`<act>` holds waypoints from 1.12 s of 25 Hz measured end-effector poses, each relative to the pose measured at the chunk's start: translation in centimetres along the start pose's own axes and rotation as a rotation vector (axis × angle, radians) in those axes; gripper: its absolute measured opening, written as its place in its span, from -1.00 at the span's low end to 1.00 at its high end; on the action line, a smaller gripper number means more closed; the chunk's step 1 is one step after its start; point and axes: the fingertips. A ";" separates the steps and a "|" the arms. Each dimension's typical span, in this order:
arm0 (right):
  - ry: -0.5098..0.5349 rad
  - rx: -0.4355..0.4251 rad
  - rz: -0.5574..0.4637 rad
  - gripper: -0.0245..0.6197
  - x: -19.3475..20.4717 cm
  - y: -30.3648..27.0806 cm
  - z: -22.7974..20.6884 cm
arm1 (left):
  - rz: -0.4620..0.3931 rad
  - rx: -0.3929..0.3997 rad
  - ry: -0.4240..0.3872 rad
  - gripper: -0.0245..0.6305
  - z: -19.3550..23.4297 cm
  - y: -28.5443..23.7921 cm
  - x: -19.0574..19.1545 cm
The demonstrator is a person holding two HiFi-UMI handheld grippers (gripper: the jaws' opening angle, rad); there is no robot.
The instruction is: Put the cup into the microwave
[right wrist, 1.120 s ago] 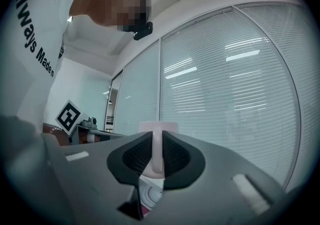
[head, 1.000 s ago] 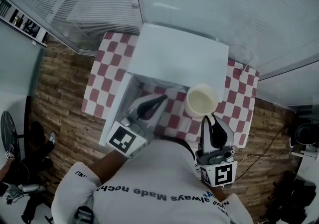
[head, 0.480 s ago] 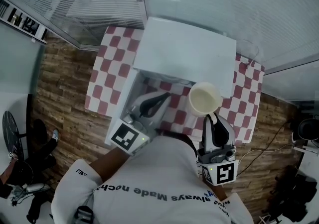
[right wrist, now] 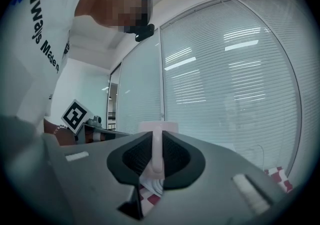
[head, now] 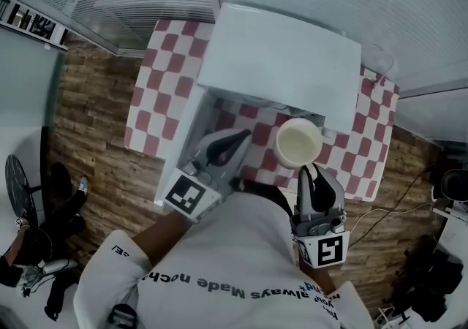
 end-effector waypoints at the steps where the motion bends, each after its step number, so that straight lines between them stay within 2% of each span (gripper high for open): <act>1: -0.001 -0.004 0.002 -0.79 0.4 -0.1 0.1 | 0.001 0.000 0.002 -0.93 0.1 0.0 0.5; 9: -0.008 -0.037 0.029 -0.79 3.5 -1.1 0.4 | 0.024 -0.021 0.030 -0.93 1.3 -0.7 3.7; 13: -0.039 -0.024 0.043 -0.79 5.3 -1.5 0.0 | 0.041 -0.026 0.031 -0.93 1.6 -1.1 5.2; 17: -0.026 -0.030 0.067 -0.79 7.4 -2.0 -0.5 | 0.064 -0.026 0.011 -0.93 1.8 -1.4 7.3; 28: -0.021 -0.012 0.140 -0.79 13.8 -3.9 -3.0 | 0.076 -0.051 0.056 -0.93 3.3 -3.2 11.9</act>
Point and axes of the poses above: the fingertips, and each gripper's own axes: y backward along the fingers, z to its left, x out of its underside, and after that the axes turned 7 degrees about -y, right-handed
